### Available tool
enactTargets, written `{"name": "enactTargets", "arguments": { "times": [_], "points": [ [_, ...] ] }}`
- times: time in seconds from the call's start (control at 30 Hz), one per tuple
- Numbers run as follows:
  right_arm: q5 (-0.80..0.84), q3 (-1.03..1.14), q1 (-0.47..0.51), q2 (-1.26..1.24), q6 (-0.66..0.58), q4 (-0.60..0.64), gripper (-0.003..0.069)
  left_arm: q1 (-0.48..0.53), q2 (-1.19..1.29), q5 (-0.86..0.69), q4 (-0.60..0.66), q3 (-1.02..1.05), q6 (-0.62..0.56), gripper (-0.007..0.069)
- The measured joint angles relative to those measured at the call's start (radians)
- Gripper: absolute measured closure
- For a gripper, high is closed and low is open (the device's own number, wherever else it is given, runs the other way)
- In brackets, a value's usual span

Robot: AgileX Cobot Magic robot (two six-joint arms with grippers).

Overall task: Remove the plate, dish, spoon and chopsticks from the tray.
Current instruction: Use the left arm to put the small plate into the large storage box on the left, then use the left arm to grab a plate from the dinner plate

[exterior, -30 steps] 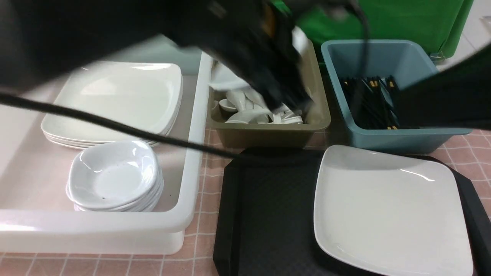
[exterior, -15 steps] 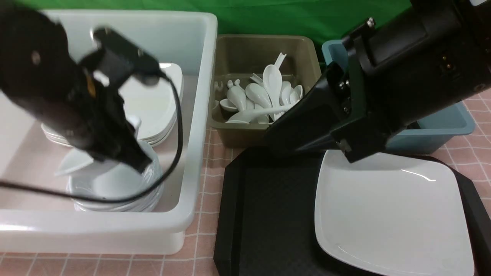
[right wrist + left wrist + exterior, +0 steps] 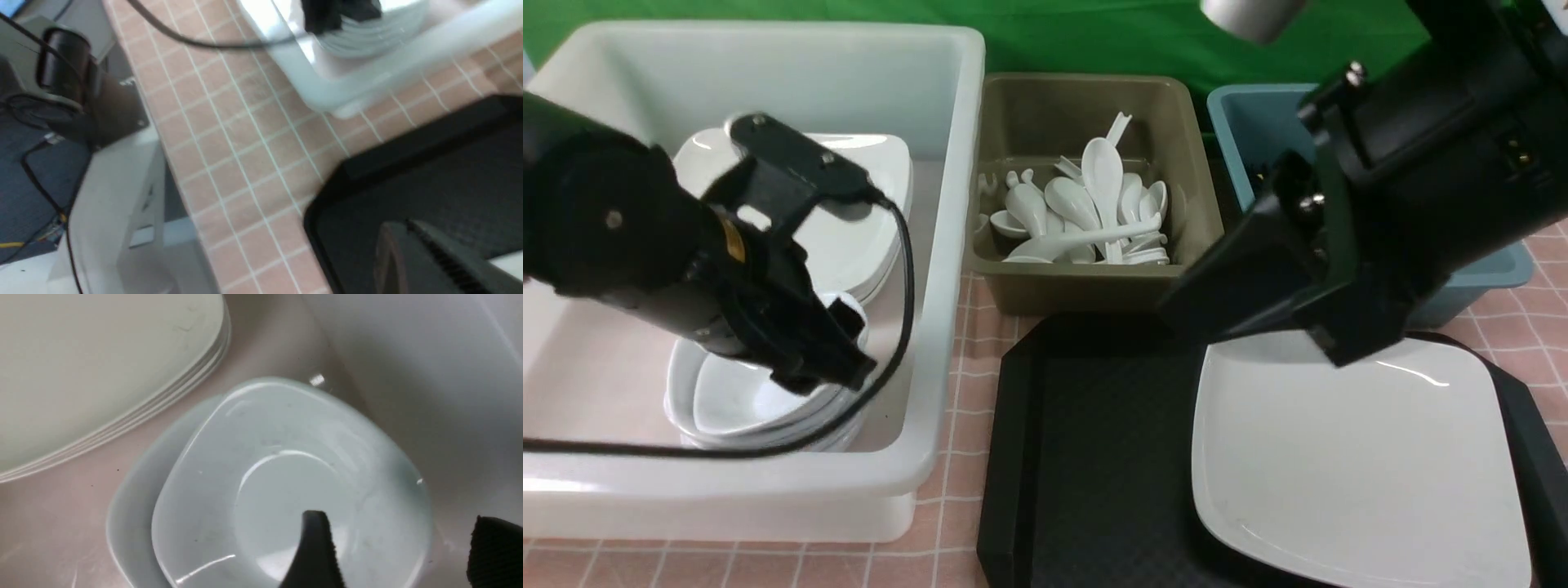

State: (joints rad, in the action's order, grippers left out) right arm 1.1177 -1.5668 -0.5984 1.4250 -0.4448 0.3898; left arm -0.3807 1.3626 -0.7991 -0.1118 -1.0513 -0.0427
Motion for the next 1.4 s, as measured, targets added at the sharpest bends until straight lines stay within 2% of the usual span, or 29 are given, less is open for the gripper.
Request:
{"name": "enactTargets", "arguments": {
  "times": [0.07,0.13,0.17,0.2,0.23,0.3,0.33,0.37,0.4,0.53,0.63,0.7,0.73,0.77,0.87,0.9,0.97,1.1,1.27,1.4],
  "points": [
    [0.011,0.0,0.053,-0.017,0.0,-0.01,0.0629,0.001,-0.026,-0.03,0.043,-0.052,0.022,0.011],
    [0.013,0.0,0.09,-0.031,0.0,-0.02,0.0629,0.001,-0.038,-0.035,0.095,-0.085,0.026,0.0104],
    [0.014,0.0,0.132,-0.049,0.0,-0.045,0.0629,0.001,-0.051,-0.035,0.17,-0.124,0.027,0.0122],
    [0.014,0.003,0.185,-0.073,0.005,-0.081,0.0629,0.002,-0.053,-0.034,0.278,-0.157,0.02,0.0168],
    [0.014,0.009,0.225,-0.093,0.014,-0.11,0.0629,0.002,-0.048,-0.035,0.361,-0.19,-0.004,0.0245],
    [0.014,0.024,0.291,-0.128,0.02,-0.151,0.0629,-0.001,-0.029,-0.043,0.469,-0.23,-0.049,0.0368],
    [0.014,0.042,0.342,-0.156,0.022,-0.172,0.0629,-0.009,-0.001,-0.057,0.542,-0.268,-0.087,0.0478],
    [0.014,0.06,0.381,-0.18,0.022,-0.182,0.0629,-0.022,0.037,-0.076,0.591,-0.3,-0.114,0.055],
    [0.014,0.081,0.418,-0.204,0.022,-0.188,0.0629,-0.039,0.074,-0.089,0.616,-0.331,-0.125,0.0584],
    [0.014,0.172,0.505,-0.279,0.022,-0.193,0.0629,-0.131,0.225,-0.101,0.635,-0.424,-0.14,0.0623],
    [0.014,0.257,0.531,-0.332,0.022,-0.193,0.0629,-0.212,0.362,-0.1,0.635,-0.502,-0.138,0.061],
    [0.014,0.301,0.535,-0.358,0.018,-0.193,0.0629,-0.253,0.459,-0.1,0.63,-0.554,-0.135,0.0573],
    [0.014,0.323,0.535,-0.371,0.017,-0.192,0.0629,-0.276,0.533,-0.101,0.612,-0.594,-0.111,0.0527],
    [0.014,0.326,0.535,-0.372,0.017,-0.192,0.0629,-0.276,0.542,-0.101,0.609,-0.594,-0.106,0.052],
    [0.014,0.345,0.535,-0.384,0.016,-0.192,0.0629,-0.295,0.67,-0.101,0.547,-0.672,-0.024,0.0386],
    [0.014,0.345,0.535,-0.384,0.016,-0.192,0.0629,-0.295,0.678,-0.101,0.543,-0.676,-0.021,0.0377],
    [0.014,0.347,0.535,-0.385,0.015,-0.192,0.0629,-0.295,0.768,-0.087,0.513,-0.72,0.002,0.0247],
    [0.014,0.348,0.535,-0.385,0.014,-0.191,0.0629,-0.294,0.838,-0.056,0.495,-0.732,0.01,0.0148],
    [0.014,0.348,0.535,-0.385,0.0,-0.191,0.0629,-0.294,0.892,-0.007,0.474,-0.737,0.021,0.0126],
    [0.014,0.348,0.535,-0.385,-0.012,-0.19,0.0629,-0.294,0.91,0.005,0.485,-0.739,0.021,0.0172]
  ]
}}
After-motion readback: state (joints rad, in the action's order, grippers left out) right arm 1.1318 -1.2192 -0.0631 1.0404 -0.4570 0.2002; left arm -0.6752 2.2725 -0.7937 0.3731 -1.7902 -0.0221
